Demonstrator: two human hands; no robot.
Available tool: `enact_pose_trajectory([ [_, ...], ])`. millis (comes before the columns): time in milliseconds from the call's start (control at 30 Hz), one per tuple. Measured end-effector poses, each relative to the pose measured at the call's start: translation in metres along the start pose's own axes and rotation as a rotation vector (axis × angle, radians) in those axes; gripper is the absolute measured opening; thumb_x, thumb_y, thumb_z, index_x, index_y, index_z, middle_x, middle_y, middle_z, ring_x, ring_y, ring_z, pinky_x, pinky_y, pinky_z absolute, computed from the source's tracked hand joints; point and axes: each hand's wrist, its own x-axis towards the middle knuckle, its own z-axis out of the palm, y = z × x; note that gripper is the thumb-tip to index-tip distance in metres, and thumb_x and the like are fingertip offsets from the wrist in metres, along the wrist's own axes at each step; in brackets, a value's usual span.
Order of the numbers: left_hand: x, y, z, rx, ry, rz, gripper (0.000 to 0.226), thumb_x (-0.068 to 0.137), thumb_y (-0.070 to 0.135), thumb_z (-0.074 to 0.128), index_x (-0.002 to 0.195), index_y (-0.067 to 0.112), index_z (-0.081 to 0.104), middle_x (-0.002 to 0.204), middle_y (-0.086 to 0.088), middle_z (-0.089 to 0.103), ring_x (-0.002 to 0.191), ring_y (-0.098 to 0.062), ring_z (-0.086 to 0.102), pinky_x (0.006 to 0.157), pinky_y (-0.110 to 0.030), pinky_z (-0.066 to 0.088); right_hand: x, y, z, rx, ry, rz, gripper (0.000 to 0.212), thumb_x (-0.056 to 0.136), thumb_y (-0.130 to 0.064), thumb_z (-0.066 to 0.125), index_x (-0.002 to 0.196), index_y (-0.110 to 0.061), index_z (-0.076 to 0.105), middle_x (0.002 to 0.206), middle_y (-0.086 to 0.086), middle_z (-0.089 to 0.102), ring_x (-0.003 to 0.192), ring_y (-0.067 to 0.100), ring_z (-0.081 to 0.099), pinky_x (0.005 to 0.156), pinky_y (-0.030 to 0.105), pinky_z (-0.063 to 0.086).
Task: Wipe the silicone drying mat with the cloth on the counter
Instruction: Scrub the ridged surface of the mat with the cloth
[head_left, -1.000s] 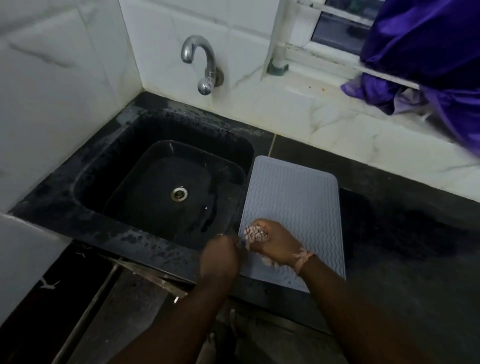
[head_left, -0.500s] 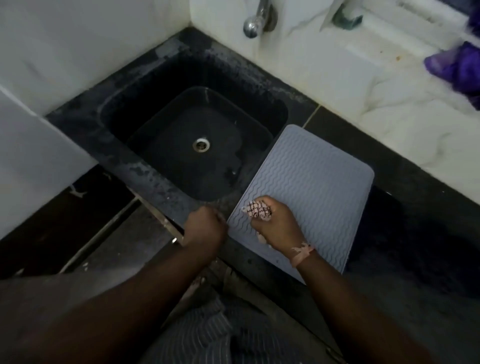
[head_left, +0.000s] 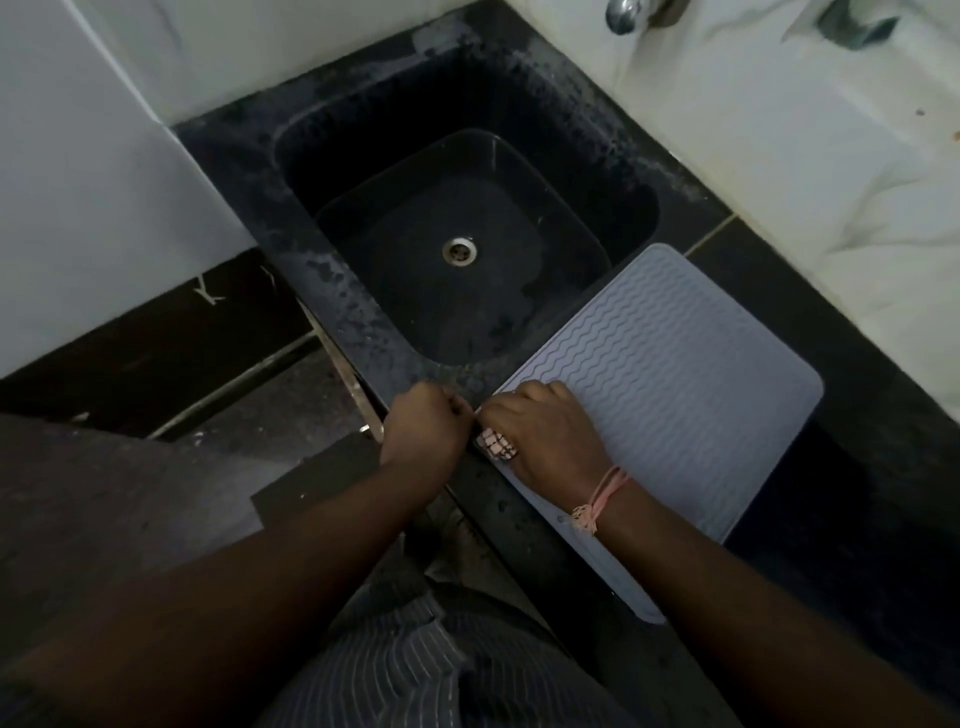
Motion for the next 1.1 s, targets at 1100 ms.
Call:
enact_pose_trajectory([
  [1100, 0.023, 0.034, 0.014, 0.219, -0.051, 0.102, 0.019, 0.096, 0.015, 0.06, 0.083, 0.016, 0.072, 0.084, -0.005, 0.07, 0.076, -0.021, 0.067, 0.071, -0.037, 0.059, 0.04, 0.122, -0.038, -0.164, -0.088, -0.028, 0.035, 0.081, -0.019, 0.072, 0.114, -0.026, 0.067, 0.111, -0.003, 0.07, 0.103, 0.022, 0.059, 0.089, 0.039, 0.041],
])
